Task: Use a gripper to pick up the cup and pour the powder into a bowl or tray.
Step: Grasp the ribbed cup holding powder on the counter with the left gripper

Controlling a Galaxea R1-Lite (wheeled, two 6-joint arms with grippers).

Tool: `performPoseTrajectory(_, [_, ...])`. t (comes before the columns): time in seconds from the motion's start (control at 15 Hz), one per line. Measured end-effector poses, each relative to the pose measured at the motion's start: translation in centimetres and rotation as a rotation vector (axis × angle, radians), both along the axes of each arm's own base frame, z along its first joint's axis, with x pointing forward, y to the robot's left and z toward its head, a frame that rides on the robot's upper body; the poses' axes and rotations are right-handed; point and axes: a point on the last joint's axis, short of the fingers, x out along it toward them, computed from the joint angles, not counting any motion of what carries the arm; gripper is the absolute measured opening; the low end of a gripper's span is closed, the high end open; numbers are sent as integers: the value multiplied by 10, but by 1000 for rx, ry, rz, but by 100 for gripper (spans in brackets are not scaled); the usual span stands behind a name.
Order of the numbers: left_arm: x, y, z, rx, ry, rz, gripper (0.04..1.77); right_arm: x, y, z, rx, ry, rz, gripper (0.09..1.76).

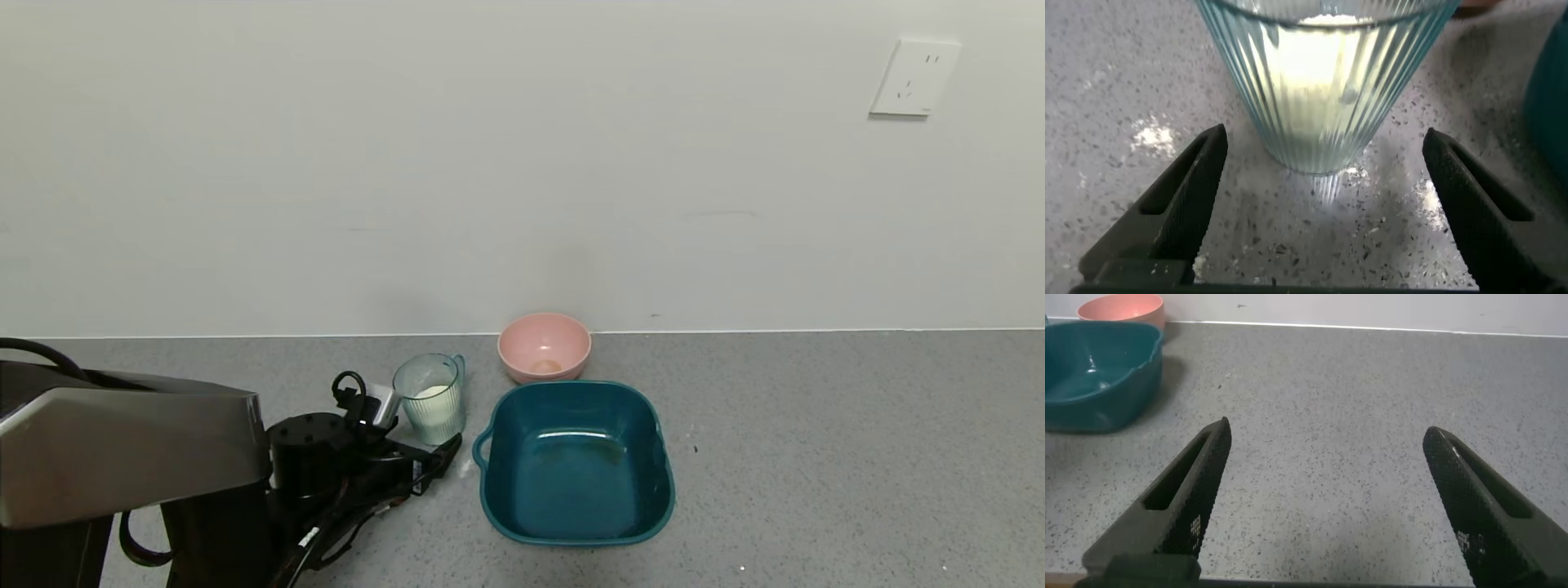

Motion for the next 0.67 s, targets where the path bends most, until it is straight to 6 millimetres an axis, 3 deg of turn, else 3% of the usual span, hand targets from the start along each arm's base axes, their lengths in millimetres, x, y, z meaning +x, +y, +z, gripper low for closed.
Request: performPoseTrajectory(0.67, [17, -9, 0, -29, -47, 12, 172, 0, 0, 0, 0, 0, 0, 171])
